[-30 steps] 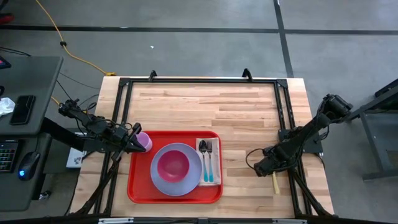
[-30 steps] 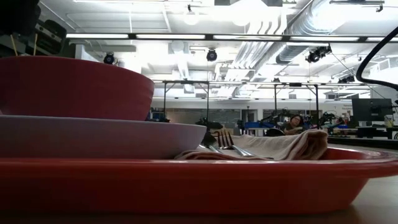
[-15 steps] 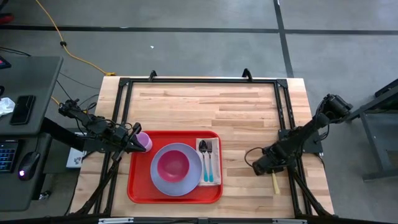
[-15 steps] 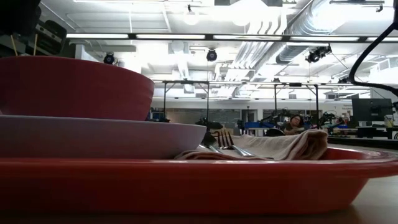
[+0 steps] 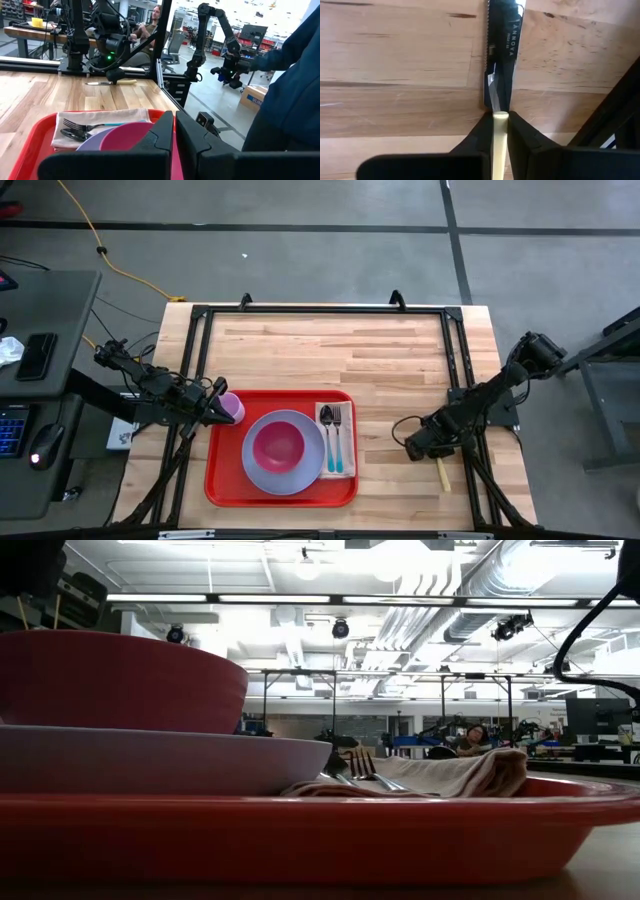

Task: Set up tray
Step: Put the yellow table knife to the right of the blue fork on the red tray

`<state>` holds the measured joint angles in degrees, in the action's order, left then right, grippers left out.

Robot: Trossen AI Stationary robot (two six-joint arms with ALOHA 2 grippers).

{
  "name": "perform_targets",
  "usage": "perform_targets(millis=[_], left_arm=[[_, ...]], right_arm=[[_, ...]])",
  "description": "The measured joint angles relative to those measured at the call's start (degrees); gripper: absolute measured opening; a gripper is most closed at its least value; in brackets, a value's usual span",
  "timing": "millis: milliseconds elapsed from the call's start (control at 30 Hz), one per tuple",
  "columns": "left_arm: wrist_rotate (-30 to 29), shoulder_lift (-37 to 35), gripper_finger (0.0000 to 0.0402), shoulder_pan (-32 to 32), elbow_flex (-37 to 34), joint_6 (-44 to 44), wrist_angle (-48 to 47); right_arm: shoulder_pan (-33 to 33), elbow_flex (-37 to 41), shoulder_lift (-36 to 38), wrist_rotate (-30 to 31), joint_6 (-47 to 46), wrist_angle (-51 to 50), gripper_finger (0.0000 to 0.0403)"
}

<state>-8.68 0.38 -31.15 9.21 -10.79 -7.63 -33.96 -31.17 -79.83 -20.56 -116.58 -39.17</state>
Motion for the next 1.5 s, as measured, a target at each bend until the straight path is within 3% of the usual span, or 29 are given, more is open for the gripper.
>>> perform_targets(millis=[600, 1033, 1233, 1500], left_arm=[[0.1, 0.0, 0.0049, 0.0, 0.0, 0.0, -0.3], [0.4, 0.0, 0.0049, 0.0, 0.0, 0.0, -1.4], [0.5, 0.0, 0.0049, 0.0, 0.0, 0.0, -1.5], [0.7, 0.0, 0.0049, 0.0, 0.0, 0.0, -2.0]], right_arm=[[0.1, -14.9, 0.3, 2.6, 1.1, -9.4, 0.0009], [5.4, -30.0, -0.1, 17.0, 7.2, -10.0, 0.0012], [8.6, -34.4, -3.5, 21.6, 11.8, -6.0, 0.0015], [11.0, -35.5, -7.7, 22.3, 15.1, 3.3, 0.0015]])
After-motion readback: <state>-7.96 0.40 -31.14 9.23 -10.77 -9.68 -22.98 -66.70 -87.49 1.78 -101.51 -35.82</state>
